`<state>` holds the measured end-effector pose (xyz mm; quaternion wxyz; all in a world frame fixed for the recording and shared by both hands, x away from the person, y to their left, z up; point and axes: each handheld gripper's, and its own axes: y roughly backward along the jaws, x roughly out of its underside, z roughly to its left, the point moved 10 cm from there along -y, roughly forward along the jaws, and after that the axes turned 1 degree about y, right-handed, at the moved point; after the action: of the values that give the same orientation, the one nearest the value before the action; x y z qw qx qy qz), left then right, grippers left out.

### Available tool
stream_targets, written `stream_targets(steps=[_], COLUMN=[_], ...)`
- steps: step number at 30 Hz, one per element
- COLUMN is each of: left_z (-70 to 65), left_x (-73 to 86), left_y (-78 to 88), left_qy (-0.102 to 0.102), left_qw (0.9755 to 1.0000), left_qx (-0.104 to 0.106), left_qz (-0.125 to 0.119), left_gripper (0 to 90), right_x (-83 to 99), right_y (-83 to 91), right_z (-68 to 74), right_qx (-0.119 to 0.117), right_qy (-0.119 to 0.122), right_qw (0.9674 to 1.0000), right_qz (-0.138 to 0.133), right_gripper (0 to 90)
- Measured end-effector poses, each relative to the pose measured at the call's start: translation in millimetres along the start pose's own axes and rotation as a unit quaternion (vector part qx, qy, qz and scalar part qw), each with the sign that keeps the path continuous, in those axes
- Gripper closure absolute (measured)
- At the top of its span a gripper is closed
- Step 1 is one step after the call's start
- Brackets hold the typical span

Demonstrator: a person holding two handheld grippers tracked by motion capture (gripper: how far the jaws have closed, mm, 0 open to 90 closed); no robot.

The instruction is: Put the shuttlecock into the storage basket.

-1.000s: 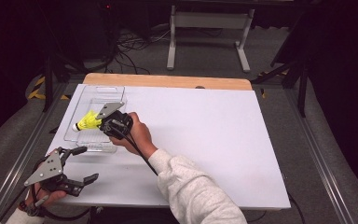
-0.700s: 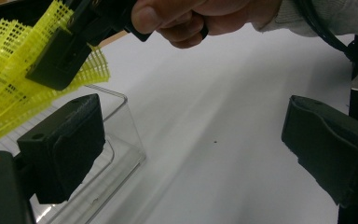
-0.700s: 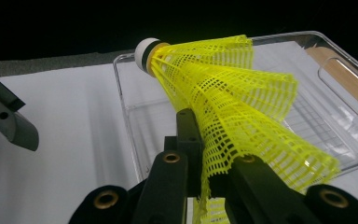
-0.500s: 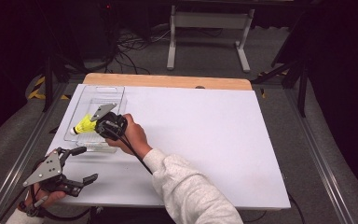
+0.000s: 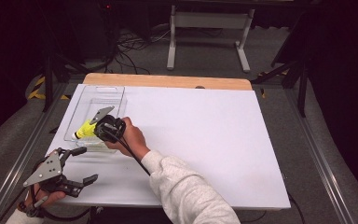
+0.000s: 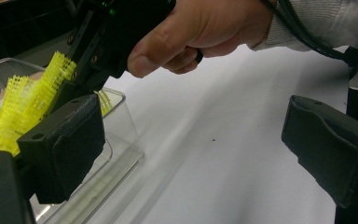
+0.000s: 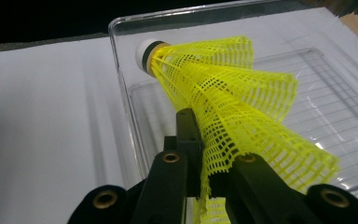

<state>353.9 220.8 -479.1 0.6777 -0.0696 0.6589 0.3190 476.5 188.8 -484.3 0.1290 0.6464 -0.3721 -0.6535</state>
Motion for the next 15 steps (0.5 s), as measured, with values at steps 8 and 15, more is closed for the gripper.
stream_targets(steps=[8,15], left_z=[0.6,0.6], left_x=[0.6,1.0], left_y=[-0.2,-0.2], left_qy=[-0.007,-0.007], left_qw=[1.0,1.0], left_qx=[0.0,0.0], left_qz=[0.003,0.003], left_gripper=[6.8,6.8], right_x=[10.1,14.4], right_y=[-7.2,-8.7], right_z=[2.6,2.9], right_qx=[-0.014,-0.017], right_qy=[-0.015,-0.022], right_qw=[0.9996,0.9994], right_qz=[0.02,0.022], right_gripper=[87.2,84.8])
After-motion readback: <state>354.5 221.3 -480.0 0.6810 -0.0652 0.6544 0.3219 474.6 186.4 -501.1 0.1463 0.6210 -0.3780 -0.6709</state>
